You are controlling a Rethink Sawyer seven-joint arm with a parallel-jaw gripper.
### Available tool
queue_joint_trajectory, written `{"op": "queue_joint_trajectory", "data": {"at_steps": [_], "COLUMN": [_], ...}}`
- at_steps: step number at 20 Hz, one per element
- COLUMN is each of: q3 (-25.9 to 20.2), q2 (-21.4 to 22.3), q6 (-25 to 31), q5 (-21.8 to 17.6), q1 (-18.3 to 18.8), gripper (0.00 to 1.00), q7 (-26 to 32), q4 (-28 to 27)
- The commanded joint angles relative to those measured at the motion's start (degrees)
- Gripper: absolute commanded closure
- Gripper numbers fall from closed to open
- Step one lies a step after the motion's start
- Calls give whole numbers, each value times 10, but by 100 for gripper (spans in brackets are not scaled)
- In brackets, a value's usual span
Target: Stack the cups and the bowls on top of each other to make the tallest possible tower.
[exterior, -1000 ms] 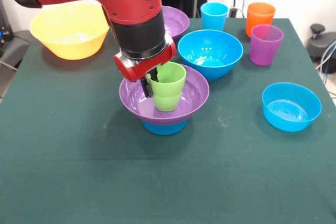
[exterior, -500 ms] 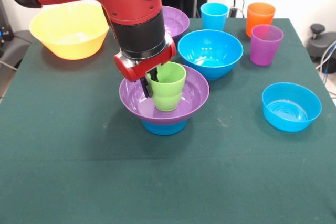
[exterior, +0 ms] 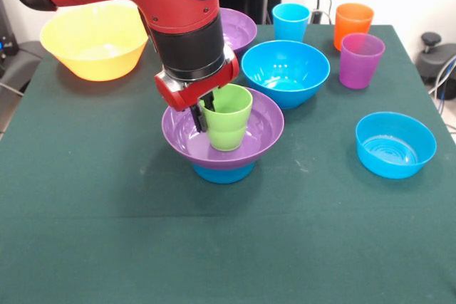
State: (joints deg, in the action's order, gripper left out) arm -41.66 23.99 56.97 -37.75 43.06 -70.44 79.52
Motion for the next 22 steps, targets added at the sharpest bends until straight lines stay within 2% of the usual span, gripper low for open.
{"op": "queue_joint_trajectory", "data": {"at_steps": [1,4,5,22], "q3": [42,42,43,41], "q2": [-15,-16,-15,-6], "q6": [51,52,54,55], "q5": [-33,-33,-34,-34], "q1": [-20,-21,-22,-21], "gripper": [100,100,0,0], "q7": [89,90,90,91], "q4": [4,3,2,5]}}
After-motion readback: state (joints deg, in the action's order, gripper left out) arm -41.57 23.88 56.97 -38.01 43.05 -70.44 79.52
